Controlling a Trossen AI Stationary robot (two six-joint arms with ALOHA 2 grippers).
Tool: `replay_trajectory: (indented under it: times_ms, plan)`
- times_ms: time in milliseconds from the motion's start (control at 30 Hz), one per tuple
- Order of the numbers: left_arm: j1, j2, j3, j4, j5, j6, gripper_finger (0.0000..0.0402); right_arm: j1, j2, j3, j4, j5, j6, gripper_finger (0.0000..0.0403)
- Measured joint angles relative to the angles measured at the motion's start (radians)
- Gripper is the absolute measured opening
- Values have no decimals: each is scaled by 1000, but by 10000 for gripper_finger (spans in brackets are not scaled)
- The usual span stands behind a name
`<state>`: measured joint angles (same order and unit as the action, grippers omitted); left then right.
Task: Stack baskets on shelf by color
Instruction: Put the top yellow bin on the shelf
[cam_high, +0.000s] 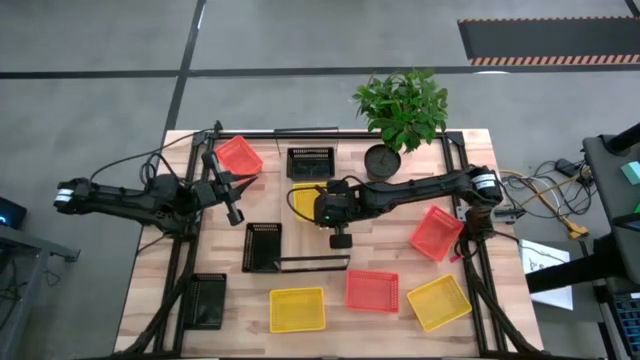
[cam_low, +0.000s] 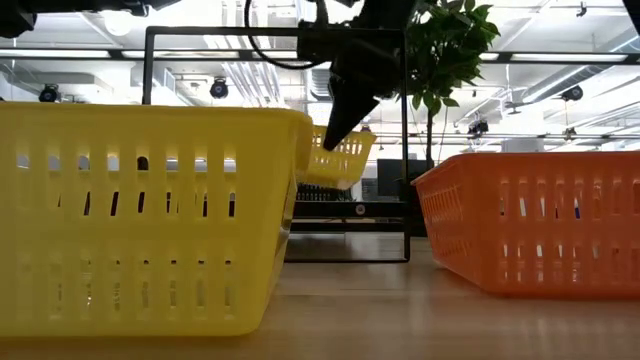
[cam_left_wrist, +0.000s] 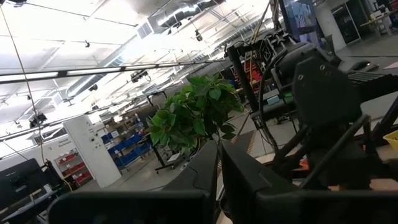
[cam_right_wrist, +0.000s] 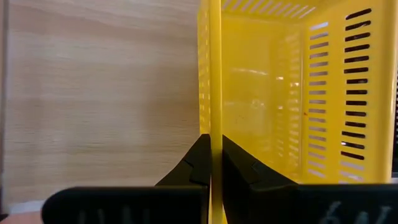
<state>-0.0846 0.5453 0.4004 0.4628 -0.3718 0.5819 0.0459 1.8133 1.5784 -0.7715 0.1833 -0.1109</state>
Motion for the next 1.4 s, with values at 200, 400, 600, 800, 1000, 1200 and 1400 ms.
replay_trajectory:
  times_ms: [200,400,600,800,1000,1200,1400]
  plan:
    - [0,-1,0,0,0,0,6,-17,17,0,-1,-1,-32,9]
    - [0,0,0,0,0,0,6,-26,21,0,0,0,-44,9]
    - [0,-2,0,0,0,0,6,-43,21,-1,0,0,-33,13]
    - [0,-1,0,1,0,1,6,-53,21,-2,2,0,-30,50]
    - [0,-3,0,3,0,1,6,-54,18,-2,2,0,-26,83]
    - [0,-3,0,3,0,1,6,-51,8,45,-25,-4,23,99]
    - [0,-2,0,3,0,1,6,-48,8,168,-236,-4,37,100]
